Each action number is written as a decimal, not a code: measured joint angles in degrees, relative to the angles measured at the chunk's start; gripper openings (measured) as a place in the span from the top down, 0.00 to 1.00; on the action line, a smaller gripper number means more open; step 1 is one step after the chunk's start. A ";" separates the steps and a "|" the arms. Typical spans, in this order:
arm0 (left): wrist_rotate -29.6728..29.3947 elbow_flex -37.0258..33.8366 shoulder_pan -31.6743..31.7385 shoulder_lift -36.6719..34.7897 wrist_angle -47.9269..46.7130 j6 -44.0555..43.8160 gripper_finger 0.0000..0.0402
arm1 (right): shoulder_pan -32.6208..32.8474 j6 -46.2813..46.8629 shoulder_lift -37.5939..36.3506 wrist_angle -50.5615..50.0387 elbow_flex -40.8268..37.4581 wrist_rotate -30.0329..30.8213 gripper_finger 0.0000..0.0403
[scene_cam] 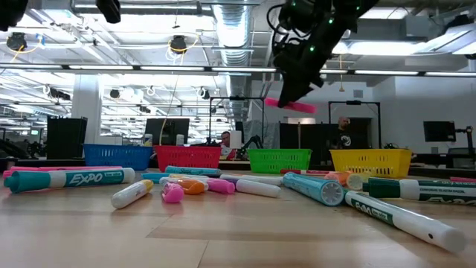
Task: Pick & Place Markers
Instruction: Put the right large pink highlighter pen into the blue bin
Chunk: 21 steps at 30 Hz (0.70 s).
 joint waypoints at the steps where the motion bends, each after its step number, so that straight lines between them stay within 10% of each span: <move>1: 0.00 0.00 0.51 0.00 0.00 -0.05 0.76 | -1.05 -1.01 0.00 0.71 0.00 -0.17 0.83; 21: 0.04 0.00 1.97 0.02 0.01 -0.59 0.76 | -9.17 -9.12 17.93 2.77 5.35 -5.72 0.83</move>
